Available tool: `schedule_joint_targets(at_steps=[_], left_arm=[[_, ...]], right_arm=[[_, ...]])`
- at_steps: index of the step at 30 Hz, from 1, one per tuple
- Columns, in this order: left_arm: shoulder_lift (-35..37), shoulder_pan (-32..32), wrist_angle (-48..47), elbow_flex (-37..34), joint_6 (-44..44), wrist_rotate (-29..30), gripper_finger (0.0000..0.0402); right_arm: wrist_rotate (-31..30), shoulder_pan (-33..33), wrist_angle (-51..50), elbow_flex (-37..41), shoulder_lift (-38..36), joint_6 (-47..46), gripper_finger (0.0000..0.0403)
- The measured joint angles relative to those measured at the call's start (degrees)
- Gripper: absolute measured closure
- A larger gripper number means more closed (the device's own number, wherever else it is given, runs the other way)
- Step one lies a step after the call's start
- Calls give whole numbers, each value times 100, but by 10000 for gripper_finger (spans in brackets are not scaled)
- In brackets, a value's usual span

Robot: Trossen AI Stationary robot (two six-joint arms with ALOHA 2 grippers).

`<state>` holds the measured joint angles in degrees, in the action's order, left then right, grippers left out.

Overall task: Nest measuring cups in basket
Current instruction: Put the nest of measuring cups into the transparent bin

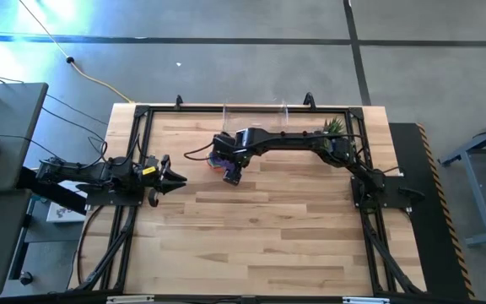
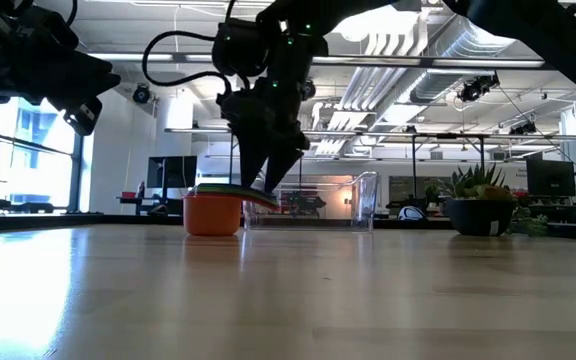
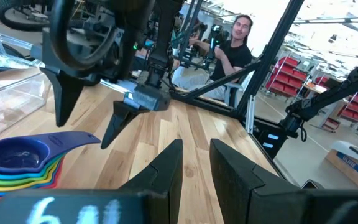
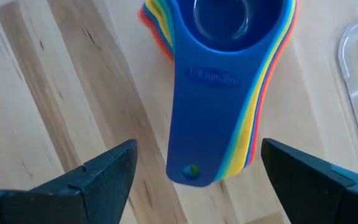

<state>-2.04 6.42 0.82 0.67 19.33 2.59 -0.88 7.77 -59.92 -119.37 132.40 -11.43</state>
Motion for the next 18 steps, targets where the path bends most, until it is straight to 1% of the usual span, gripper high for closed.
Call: schedule_joint_targets(at_steps=[6,11,13,16,18], left_arm=[[0,1,0,0,0,-2,330],[2,2,2,0,0,0,330],[2,0,1,0,0,-1,330],[0,1,0,0,0,0,330],[0,0,2,0,0,0,330]], right_arm=[[-311,0,327,210,0,186,71],[-296,22,406,415,0,221,71],[-357,27,409,417,5,248,71],[-603,26,471,415,2,289,71],[-617,44,473,415,2,265,75]])
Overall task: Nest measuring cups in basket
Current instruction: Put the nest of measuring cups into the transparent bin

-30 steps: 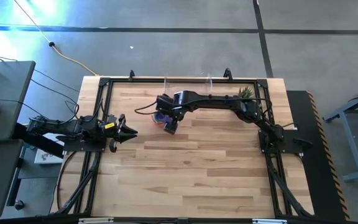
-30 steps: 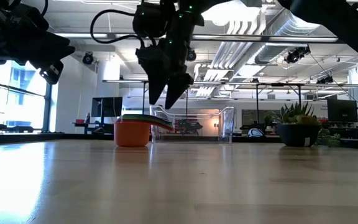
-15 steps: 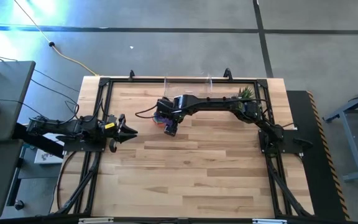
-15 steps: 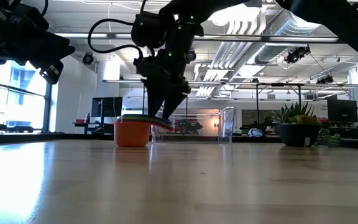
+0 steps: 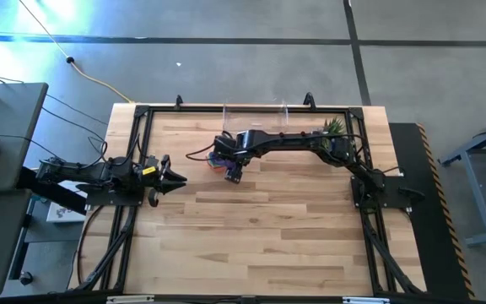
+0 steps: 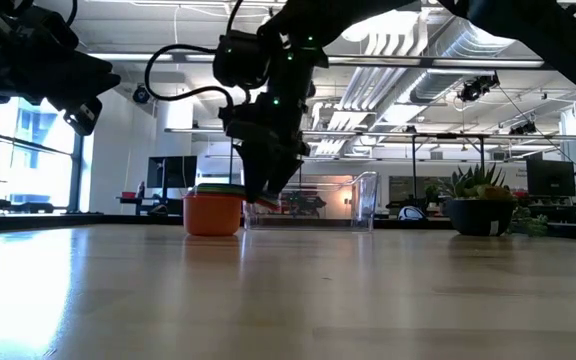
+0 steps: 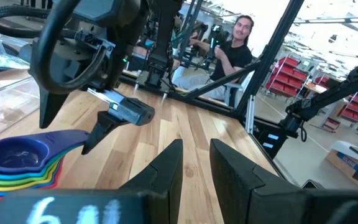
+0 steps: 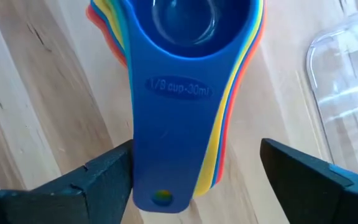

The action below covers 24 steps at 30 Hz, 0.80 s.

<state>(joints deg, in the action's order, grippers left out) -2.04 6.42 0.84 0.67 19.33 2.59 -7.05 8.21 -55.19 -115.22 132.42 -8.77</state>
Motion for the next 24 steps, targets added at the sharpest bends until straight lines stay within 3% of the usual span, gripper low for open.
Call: schedule_joint_targets(at_steps=[16,24], left_arm=[[0,0,-2,0,0,0,330],[0,2,-2,0,0,-2,330]], right_arm=[[-2,4,-21,0,0,-167,194],[-4,4,-21,-4,0,-170,230]])
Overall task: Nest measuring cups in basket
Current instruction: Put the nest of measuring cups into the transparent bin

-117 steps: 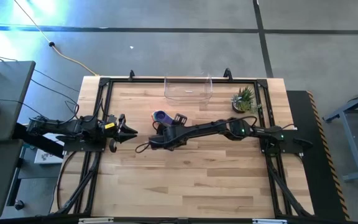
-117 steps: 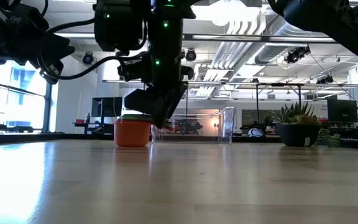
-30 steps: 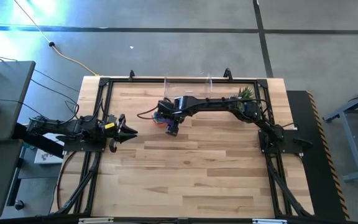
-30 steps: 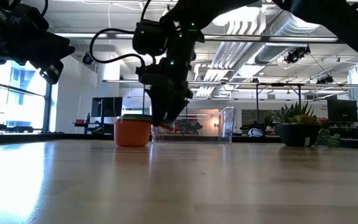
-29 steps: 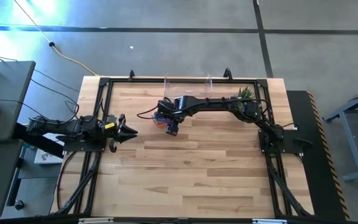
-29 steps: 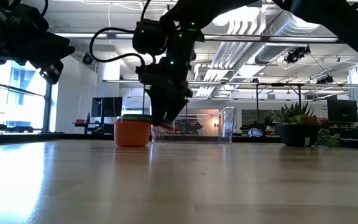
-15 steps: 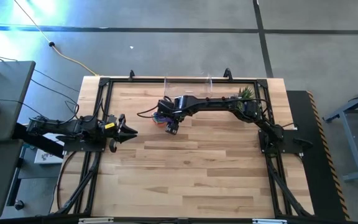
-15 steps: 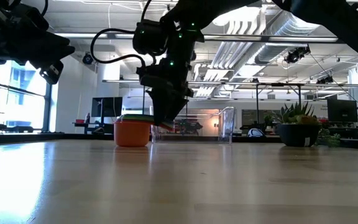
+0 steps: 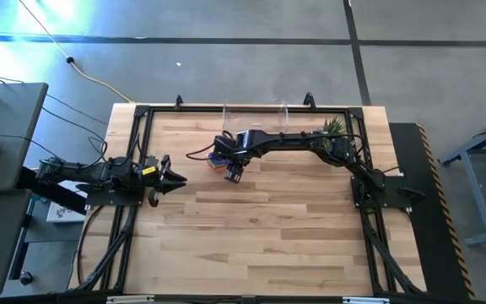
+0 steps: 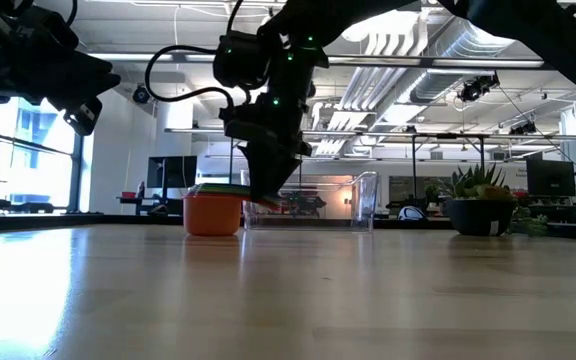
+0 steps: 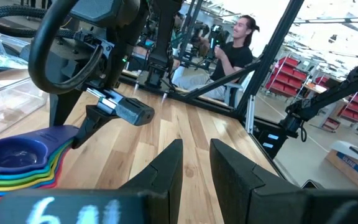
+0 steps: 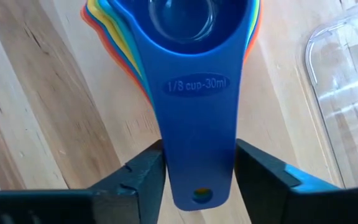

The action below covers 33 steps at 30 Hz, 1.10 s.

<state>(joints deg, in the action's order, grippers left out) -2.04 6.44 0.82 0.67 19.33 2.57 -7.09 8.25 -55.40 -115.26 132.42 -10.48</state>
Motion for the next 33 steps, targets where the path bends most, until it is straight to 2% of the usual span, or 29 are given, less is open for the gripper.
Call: schedule_joint_targets(at_steps=[8,18,22,33], left_arm=[[0,0,0,0,0,0,330],[1,-1,0,0,0,2,330],[0,0,0,0,0,1,330],[2,-2,0,0,0,0,330]], right_arm=[[22,0,0,0,0,2,225],[49,0,0,-2,0,46,169],[-137,0,1,-2,0,159,151],[-138,15,67,-11,146,155,146]])
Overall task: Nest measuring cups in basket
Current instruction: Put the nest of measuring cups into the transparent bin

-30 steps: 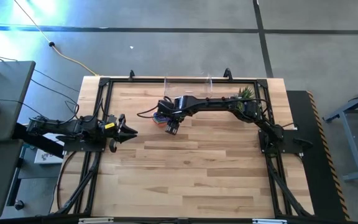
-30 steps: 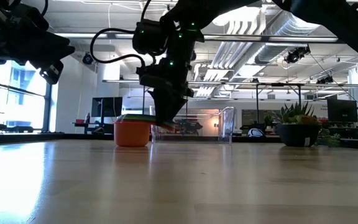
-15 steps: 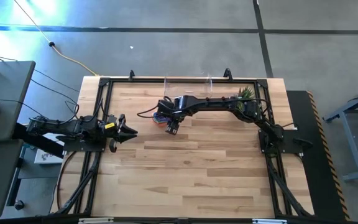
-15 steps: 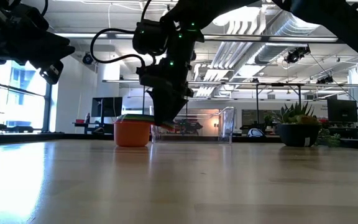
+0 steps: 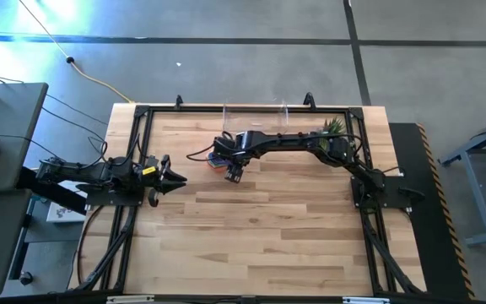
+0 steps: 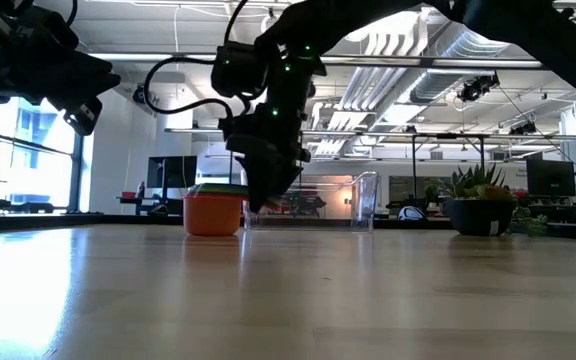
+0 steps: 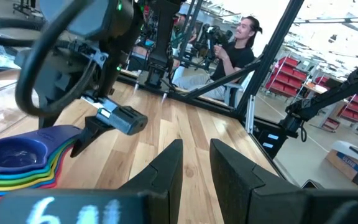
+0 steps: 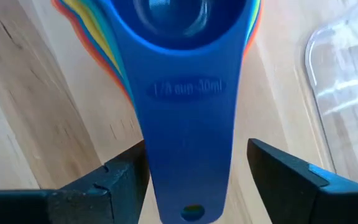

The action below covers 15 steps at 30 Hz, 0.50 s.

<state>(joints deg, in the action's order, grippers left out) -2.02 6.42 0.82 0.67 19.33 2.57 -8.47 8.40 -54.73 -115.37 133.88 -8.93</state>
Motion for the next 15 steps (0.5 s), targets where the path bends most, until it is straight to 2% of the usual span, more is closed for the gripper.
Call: schedule_joint_targets(at_steps=[7,15], left_arm=[[-2,0,0,0,0,0,330],[-2,0,2,0,0,0,330]], right_arm=[[-35,-4,43,2,51,-29,156],[-35,-4,58,2,49,-151,244]])
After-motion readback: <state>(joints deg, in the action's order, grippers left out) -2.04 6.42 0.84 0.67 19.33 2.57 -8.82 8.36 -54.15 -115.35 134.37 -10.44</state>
